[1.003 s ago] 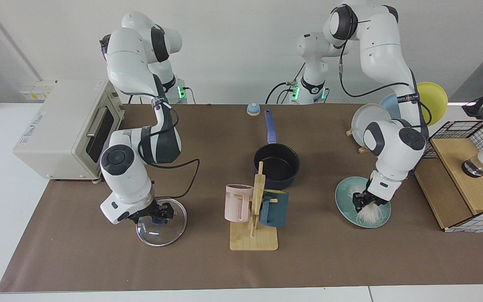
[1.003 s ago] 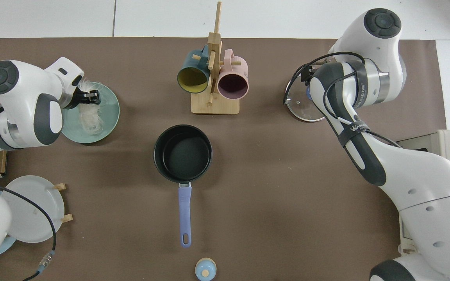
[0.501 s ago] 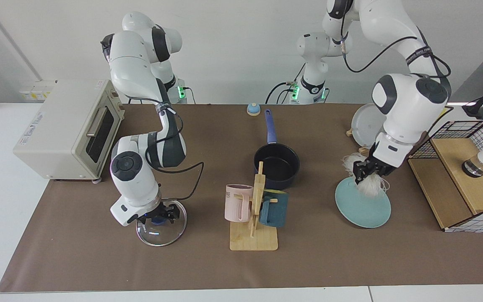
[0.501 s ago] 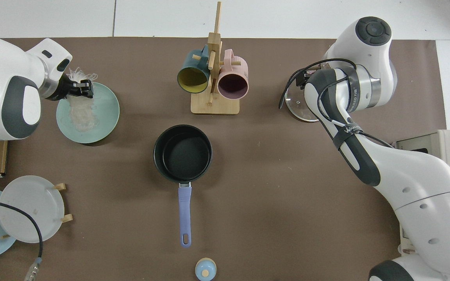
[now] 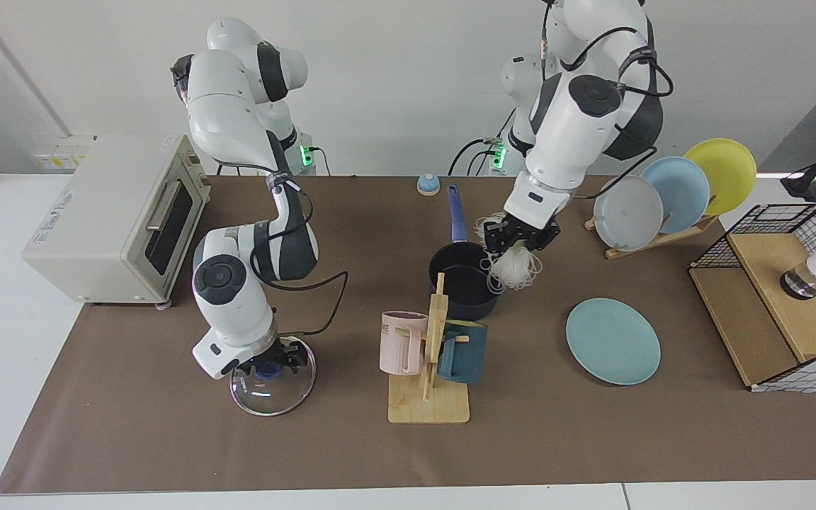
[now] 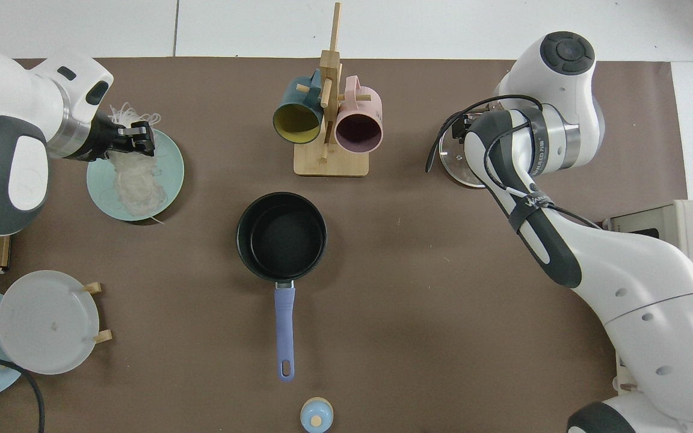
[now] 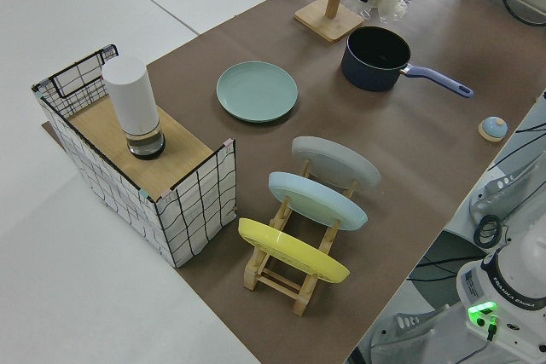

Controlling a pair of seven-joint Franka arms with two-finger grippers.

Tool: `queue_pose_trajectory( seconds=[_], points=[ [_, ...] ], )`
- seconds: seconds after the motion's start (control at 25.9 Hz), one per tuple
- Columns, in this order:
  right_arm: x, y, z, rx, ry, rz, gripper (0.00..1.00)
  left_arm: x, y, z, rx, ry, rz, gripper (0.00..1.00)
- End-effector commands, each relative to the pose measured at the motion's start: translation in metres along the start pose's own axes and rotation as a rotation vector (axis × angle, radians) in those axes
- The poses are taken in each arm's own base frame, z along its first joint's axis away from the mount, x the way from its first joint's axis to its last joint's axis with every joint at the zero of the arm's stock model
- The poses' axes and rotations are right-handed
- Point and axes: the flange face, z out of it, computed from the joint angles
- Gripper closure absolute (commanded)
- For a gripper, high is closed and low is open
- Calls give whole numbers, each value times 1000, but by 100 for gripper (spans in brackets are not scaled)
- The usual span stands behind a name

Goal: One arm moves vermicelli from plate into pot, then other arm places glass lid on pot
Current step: 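Carry the vermicelli into the saucepan with the left gripper and release it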

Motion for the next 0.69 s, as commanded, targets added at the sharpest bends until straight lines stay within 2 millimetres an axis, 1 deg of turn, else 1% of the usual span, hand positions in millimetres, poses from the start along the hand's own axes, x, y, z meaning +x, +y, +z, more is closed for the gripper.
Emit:
queue_pose_trajectory(
  seconds=[0.0,0.08,0.15,0.27,0.39,0.42,0.46,0.58,0.62,0.66],
  points=[
    [-7,1,-6,9,-1,23,0,-17,-11,26,-31,27,-28,100],
    [-8,1,-6,8,-2,22,0,-24,8,44,-49,30,-9,100],
    [-7,2,-6,8,-2,24,0,-26,9,55,-48,25,-12,100],
    [-9,3,-4,7,-8,25,0,-28,6,65,-46,21,0,100],
    [-11,2,-4,6,-11,23,1,-38,3,82,-33,10,7,100],
    [-11,3,-4,6,-10,26,4,-41,3,86,-33,11,10,100],
    [-10,4,-4,7,-8,26,11,-43,3,90,-33,10,4,100],
    [-10,7,-4,8,-7,28,55,-53,17,108,-41,4,15,100],
    [-10,5,-4,8,-7,28,65,-51,15,117,-45,2,10,100],
    [-10,5,-4,8,-6,28,71,-47,13,123,-53,5,2,100]
  ],
)
